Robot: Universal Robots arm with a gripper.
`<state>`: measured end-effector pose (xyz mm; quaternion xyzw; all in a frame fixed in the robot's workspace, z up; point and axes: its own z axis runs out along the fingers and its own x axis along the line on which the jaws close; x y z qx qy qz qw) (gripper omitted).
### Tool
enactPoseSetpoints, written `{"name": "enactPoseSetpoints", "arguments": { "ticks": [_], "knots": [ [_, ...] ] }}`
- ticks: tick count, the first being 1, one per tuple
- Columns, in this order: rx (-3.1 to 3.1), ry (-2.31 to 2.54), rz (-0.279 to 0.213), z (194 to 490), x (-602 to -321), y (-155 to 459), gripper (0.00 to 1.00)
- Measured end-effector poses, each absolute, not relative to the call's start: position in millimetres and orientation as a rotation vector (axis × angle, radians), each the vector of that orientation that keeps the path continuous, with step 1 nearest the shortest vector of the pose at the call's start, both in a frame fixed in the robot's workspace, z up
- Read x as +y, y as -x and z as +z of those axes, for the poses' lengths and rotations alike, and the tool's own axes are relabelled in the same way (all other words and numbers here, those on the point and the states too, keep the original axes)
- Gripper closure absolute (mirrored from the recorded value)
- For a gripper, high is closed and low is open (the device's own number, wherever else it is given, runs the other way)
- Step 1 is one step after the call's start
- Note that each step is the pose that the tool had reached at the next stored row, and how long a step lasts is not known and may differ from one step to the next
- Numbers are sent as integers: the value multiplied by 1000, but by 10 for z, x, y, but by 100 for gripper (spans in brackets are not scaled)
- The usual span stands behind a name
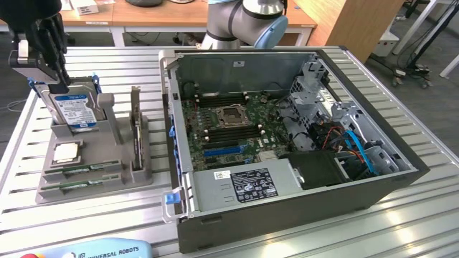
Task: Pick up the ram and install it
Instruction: 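Pick up the ram and move it above insertion slot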
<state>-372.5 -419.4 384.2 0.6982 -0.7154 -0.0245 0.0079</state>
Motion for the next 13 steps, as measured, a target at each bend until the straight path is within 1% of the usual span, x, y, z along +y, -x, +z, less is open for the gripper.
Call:
{"name": "enactPoseSetpoints", "arguments": {
  "ticks": [1, 2, 3, 13],
  "knots": [
    [-2236, -2182, -77, 3842, -4194, 3725, 71],
    [-2236, -2183, -77, 3842, -4194, 3725, 71],
    [-2236, -2183, -77, 3842, -4194, 3725, 64],
    [-2237, -2183, -76, 3795, -4194, 3724, 64]
  ]
}}
